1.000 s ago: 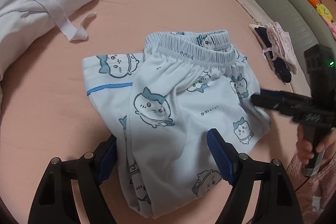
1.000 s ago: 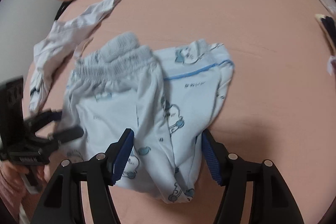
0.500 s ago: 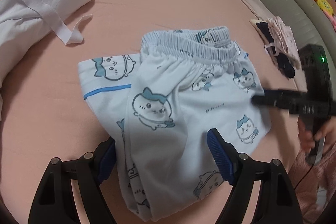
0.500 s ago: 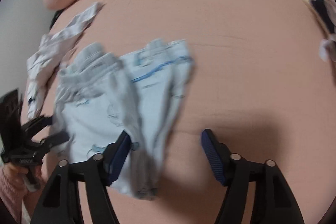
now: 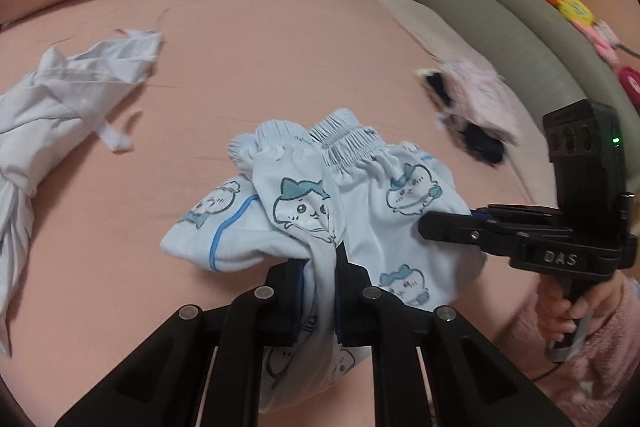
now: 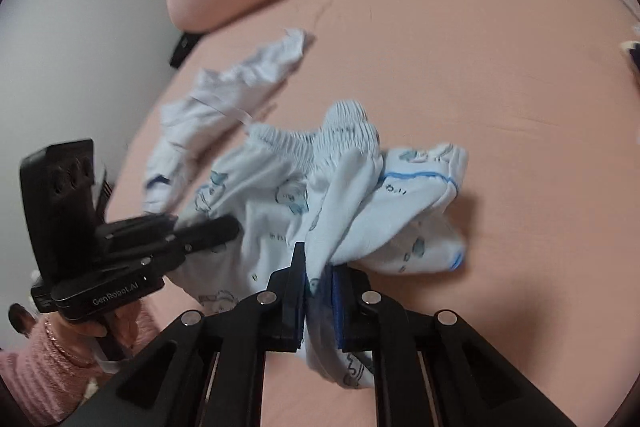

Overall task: Fold clothes
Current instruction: 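Carry the folded pants with both tools onto the clothes stack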

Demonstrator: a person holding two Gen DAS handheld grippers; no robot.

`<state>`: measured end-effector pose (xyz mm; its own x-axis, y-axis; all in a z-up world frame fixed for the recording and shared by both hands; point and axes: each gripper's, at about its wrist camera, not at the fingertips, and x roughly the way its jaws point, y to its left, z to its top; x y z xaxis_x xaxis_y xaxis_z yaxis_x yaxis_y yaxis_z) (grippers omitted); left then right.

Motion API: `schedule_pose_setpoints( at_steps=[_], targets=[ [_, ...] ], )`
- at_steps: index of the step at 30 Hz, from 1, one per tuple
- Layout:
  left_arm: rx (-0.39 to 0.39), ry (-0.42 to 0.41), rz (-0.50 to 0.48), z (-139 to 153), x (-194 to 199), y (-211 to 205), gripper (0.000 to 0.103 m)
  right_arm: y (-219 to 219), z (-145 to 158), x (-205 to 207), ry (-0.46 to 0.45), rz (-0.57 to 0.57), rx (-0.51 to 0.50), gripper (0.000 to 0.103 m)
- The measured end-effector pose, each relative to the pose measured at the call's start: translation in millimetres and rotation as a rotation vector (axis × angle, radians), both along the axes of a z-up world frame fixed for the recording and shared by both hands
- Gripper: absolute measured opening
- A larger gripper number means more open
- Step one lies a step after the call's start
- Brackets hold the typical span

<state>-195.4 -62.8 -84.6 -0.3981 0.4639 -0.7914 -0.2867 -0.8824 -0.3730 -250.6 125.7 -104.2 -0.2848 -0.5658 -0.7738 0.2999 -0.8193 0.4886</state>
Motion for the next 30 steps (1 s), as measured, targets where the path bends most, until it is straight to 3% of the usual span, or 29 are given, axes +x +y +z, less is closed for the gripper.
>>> schedule_pose_setpoints(
  at_steps=[4,9,15,20,23,25,28,30],
  targets=[
    [0.051,-0.026,-0.105,9.4,29.1,12.0,0.01,49.3,-3.3,34.1,-0.05,-0.084,-0.032,0.009],
    [0.071,-0.031,-0.245,21.2,9.8,96.1,0.01,141.7,10.0,48.2,-0.079,-0.202,-0.063,0.009],
    [0.161,0.071,-0.347,83.3,-56.5,215.9,0.01,264.7,87.9,15.6,0.04,-0.297,-0.021,0.009],
    [0.214,0.231,-0.334,147.8,-111.7,290.6,0.01,355.6,169.3,-31.7,0.22,-0.327,0.041,0.009],
    [0.249,0.233,-0.273,142.4,-145.7,322.1,0.01,401.3,177.4,-66.5,0.25,-0.348,0.061,0.01],
    [0.237,0.206,-0.238,116.3,-169.4,341.8,0.01,429.9,166.4,-90.5,0.247,-0.364,0.085,0.011],
    [0.171,0.087,-0.172,46.2,-204.4,365.7,0.012,473.5,98.4,-123.0,0.126,-0.414,0.122,0.013],
    [0.098,-0.022,-0.154,2.0,-218.4,372.0,0.013,498.4,40.0,-137.0,-0.038,-0.448,0.128,0.015]
  ],
)
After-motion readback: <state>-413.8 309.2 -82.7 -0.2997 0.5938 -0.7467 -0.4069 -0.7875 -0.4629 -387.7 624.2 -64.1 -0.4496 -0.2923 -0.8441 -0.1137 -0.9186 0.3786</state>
